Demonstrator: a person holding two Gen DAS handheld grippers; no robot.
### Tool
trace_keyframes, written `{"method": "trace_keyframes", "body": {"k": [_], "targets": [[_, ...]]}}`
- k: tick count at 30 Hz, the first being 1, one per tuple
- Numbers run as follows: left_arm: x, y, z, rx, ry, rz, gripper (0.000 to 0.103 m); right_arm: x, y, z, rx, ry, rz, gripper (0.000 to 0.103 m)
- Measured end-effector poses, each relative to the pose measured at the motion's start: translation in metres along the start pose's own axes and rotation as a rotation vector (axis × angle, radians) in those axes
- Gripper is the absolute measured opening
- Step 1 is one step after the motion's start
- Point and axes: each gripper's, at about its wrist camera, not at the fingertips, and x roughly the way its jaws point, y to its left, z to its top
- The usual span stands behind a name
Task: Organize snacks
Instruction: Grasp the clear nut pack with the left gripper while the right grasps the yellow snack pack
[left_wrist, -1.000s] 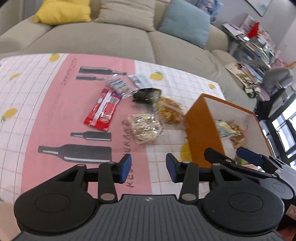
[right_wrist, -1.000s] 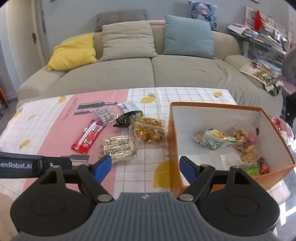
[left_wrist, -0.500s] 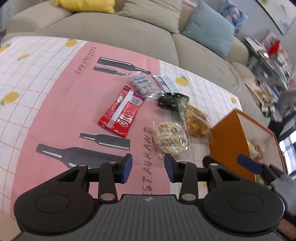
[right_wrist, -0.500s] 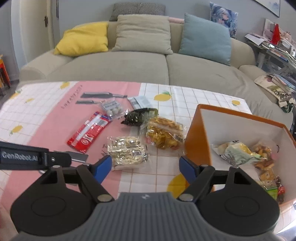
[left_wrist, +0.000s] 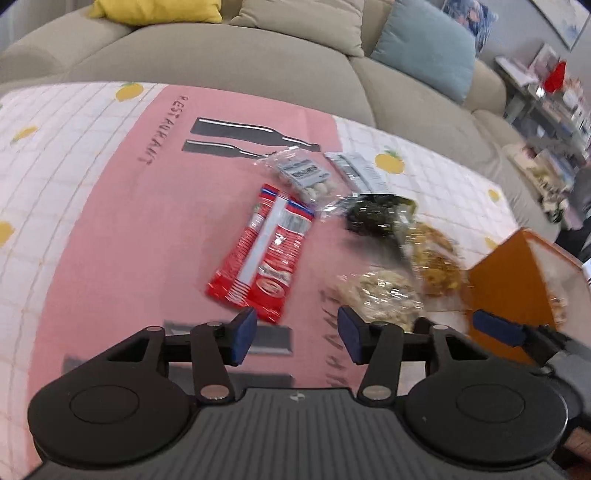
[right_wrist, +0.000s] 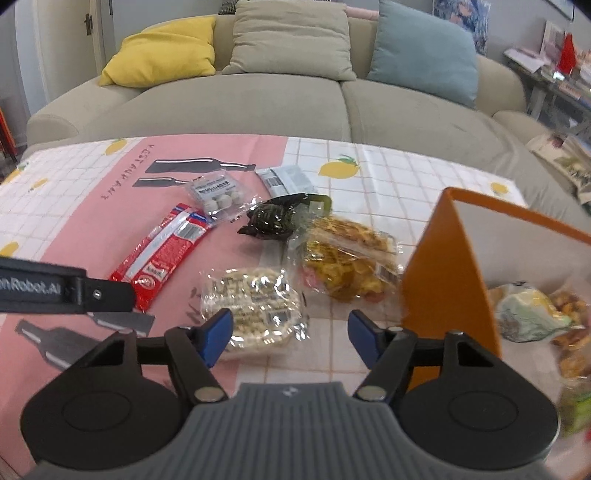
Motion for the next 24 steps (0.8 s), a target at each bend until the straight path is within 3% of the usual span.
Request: {"method": "trace_keyframes", "body": {"k": [7, 9, 11, 17, 22, 24], "targets": [[0.013, -0.007, 0.012, 0.017, 0.01, -0.06, 0.059, 0.019, -0.008, 0.016, -0.012, -0.04, -0.055, 0.065], [0.019, -0.01, 0.013, -0.018, 0.031, -0.101, 0.052, 0.025, -0.011, 0.02, -0.046, -0.046, -0.071, 0.059], [0.027, -0.012, 0.014, -0.064, 0.051, -0.134, 0.051, 0.032, -0.01, 0.022, -0.087, -0.043, -0.084, 0.056], [0.049, -0.019, 0.017, -0.144, 0.082, -0.152, 0.039, 0.036, -0.007, 0.017, -0.145, -0.067, -0.05, 0.052], [0.063, -0.019, 0.016, -0.176, 0.099, -0.145, 0.02, 0.039, 0.003, 0.012, -0.174, -0.076, -0.013, 0.038], [0.065, -0.017, 0.015, -0.203, 0.097, -0.158, 0.016, 0.045, 0.006, 0.011, -0.183, -0.069, -0.03, 0.018]]}}
